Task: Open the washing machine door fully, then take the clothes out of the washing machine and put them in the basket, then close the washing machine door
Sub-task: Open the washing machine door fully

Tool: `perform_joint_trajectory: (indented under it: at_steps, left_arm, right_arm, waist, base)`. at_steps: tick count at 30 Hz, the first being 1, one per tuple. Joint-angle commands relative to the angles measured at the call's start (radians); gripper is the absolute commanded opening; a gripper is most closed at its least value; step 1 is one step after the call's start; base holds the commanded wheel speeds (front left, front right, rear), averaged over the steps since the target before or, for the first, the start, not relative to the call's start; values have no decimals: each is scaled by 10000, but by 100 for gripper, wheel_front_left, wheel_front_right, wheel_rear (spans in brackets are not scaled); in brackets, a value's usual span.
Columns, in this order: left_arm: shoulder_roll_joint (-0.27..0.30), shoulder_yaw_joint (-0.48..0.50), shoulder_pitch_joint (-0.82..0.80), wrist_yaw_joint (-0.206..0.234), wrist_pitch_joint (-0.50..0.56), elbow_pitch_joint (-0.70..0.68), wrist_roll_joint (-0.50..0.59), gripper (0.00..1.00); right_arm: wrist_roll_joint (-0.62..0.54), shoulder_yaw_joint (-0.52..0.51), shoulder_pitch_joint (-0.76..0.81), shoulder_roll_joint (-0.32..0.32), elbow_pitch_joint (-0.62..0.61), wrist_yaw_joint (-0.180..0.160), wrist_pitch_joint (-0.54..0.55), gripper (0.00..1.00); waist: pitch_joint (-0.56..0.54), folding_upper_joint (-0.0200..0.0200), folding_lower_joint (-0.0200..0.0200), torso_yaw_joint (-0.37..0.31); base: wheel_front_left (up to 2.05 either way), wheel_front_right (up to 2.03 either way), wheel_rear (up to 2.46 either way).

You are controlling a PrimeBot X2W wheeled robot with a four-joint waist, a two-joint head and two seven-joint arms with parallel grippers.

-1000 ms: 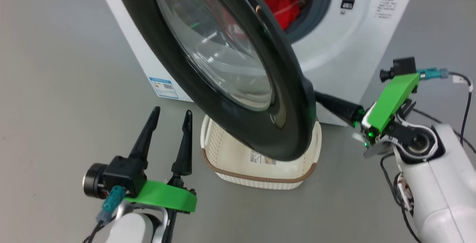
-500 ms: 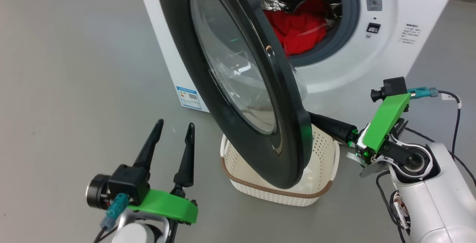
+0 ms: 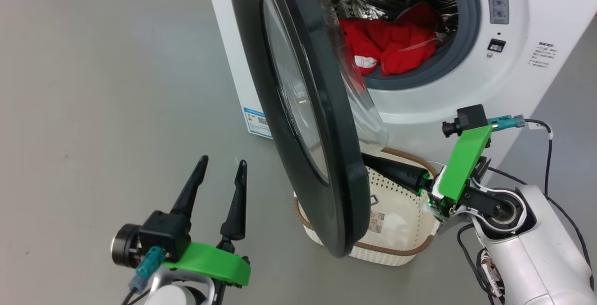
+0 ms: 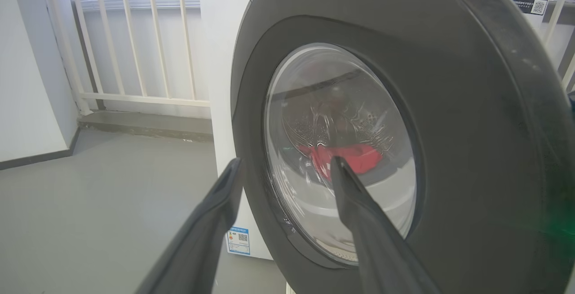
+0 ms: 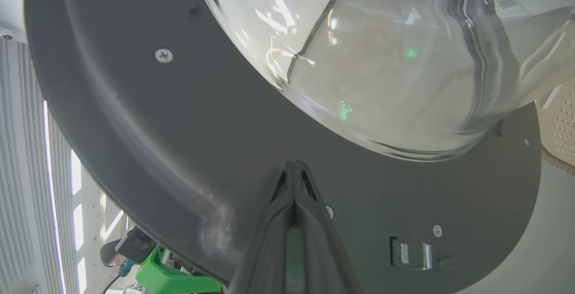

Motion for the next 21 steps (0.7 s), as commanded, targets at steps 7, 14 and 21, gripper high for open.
perform_joint_trajectory:
  at_steps: [7, 14, 21]
  left_arm:
    - [217, 215, -102, 116, 52, -277, -94, 100]
    - [255, 212, -55, 198, 84, -259, -155, 100]
    - [321, 308, 80, 337, 100, -406, -256, 100]
  right_arm:
    - [260, 609, 18, 150, -447, 69, -91, 0]
    - [407, 873, 21, 150, -457, 69, -126, 0]
    - [676, 1387, -252, 150, -334, 69, -161, 0]
  waist:
    - [-21, 0, -1, 400]
    - [-47, 0, -1, 742]
    - [83, 0, -1, 809]
  base:
    - [0, 0, 0]
    - [0, 0, 0]
    - [0, 0, 0]
